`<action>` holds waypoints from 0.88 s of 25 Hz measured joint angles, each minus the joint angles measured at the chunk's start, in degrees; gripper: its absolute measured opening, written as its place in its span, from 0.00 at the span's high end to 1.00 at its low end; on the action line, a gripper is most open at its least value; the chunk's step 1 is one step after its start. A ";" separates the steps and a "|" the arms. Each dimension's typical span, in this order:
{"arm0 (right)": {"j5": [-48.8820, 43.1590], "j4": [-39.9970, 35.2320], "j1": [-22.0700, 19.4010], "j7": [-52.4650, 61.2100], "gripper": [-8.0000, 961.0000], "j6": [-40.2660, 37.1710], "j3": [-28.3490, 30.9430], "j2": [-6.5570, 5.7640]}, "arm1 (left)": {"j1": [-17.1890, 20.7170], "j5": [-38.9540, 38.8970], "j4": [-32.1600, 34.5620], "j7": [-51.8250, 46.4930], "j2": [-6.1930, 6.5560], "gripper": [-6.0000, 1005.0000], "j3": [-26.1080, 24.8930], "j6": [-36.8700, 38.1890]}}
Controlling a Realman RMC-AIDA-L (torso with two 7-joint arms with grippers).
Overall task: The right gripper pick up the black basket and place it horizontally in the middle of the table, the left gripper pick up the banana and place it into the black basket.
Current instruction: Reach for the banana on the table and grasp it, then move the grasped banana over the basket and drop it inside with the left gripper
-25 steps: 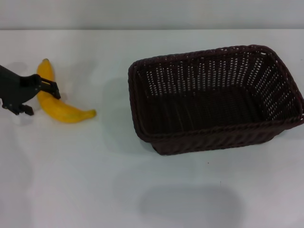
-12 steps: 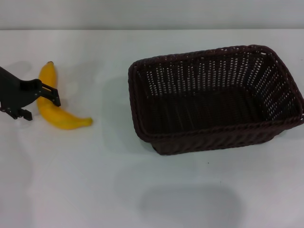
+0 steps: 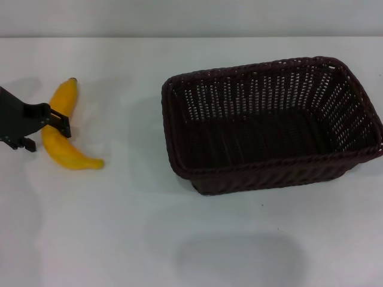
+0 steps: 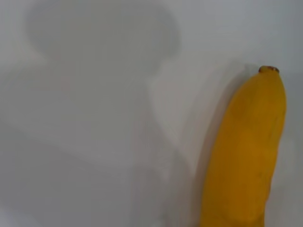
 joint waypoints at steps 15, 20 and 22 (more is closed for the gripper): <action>0.00 0.18 0.23 0.30 0.56 0.02 -0.49 0.07 | -0.49 -0.03 2.25 4.76 -0.29 0.49 0.03 1.38; 0.73 0.15 0.34 0.37 0.56 0.07 -0.15 0.09 | -1.23 -6.75 12.93 9.85 0.31 0.48 0.01 -5.16; 1.32 0.12 0.36 0.38 0.56 0.08 -0.30 0.09 | -2.54 -12.63 16.15 13.85 1.03 0.48 0.02 -9.53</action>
